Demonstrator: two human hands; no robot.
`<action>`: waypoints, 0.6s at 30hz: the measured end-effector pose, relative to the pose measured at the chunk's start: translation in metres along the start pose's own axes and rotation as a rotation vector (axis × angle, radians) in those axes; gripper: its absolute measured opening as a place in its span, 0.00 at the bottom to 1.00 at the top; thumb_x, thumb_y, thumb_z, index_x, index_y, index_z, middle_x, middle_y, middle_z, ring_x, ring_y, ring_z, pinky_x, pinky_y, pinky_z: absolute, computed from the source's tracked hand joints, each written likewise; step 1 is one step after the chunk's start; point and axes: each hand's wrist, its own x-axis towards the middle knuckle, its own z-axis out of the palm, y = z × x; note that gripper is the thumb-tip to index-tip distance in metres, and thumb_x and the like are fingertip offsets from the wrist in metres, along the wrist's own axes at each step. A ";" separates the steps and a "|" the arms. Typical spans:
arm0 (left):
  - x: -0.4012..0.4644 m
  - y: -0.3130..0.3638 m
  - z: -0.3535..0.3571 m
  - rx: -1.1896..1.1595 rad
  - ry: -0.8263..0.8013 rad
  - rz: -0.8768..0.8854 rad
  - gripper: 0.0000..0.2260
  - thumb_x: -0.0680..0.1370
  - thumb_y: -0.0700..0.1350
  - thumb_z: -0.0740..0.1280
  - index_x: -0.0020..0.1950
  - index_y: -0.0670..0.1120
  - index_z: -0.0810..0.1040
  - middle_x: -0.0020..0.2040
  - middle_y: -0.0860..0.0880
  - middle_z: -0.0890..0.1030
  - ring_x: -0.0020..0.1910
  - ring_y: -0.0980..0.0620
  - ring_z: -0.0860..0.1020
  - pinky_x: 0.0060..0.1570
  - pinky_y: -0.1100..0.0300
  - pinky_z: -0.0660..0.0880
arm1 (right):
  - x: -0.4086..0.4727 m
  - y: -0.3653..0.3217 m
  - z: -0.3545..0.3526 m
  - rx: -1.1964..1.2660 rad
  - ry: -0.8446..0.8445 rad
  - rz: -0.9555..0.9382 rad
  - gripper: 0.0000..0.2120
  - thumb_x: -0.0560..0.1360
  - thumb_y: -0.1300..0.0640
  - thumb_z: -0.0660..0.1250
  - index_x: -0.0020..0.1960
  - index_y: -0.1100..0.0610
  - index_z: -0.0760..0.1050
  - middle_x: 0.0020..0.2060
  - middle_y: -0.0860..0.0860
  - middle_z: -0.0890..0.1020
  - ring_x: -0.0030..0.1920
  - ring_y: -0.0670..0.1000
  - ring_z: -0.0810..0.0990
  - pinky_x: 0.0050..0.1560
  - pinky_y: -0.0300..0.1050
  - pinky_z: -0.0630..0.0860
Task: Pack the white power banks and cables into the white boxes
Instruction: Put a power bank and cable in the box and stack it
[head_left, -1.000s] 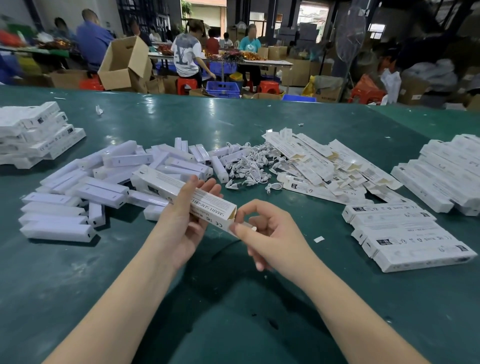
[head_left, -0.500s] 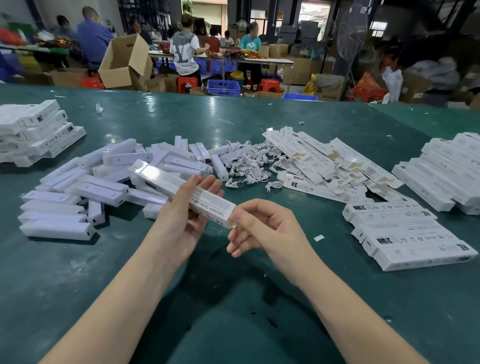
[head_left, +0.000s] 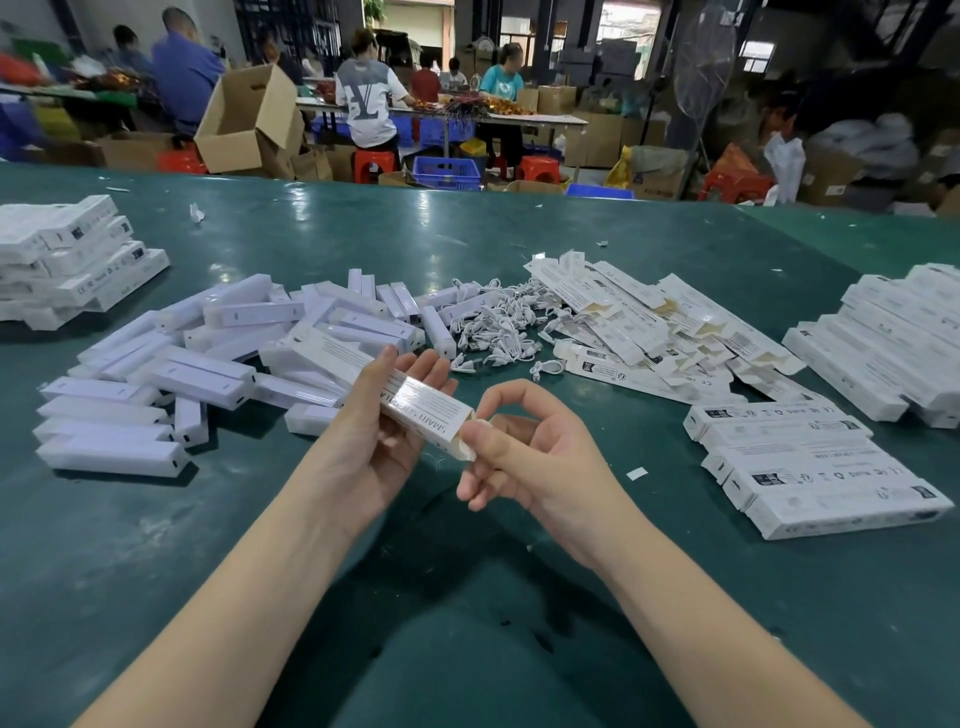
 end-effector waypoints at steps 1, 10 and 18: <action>0.000 0.000 0.000 0.012 -0.005 0.004 0.19 0.64 0.49 0.71 0.50 0.40 0.75 0.42 0.46 0.86 0.43 0.53 0.85 0.37 0.62 0.80 | 0.000 0.000 0.000 0.000 0.000 0.000 0.12 0.69 0.59 0.73 0.47 0.59 0.71 0.27 0.54 0.77 0.27 0.52 0.80 0.29 0.41 0.77; 0.001 0.000 -0.003 0.029 -0.048 0.009 0.17 0.66 0.48 0.71 0.49 0.40 0.75 0.44 0.45 0.86 0.46 0.52 0.85 0.40 0.62 0.80 | 0.002 0.004 0.000 0.047 0.001 0.005 0.10 0.69 0.59 0.72 0.46 0.59 0.72 0.28 0.55 0.76 0.28 0.52 0.80 0.31 0.41 0.78; -0.004 0.004 -0.004 -0.011 -0.160 -0.005 0.09 0.70 0.45 0.71 0.45 0.40 0.81 0.52 0.41 0.84 0.53 0.46 0.83 0.44 0.57 0.81 | 0.005 0.008 -0.003 0.067 0.056 -0.030 0.04 0.71 0.59 0.72 0.42 0.53 0.78 0.29 0.54 0.76 0.29 0.54 0.81 0.32 0.41 0.78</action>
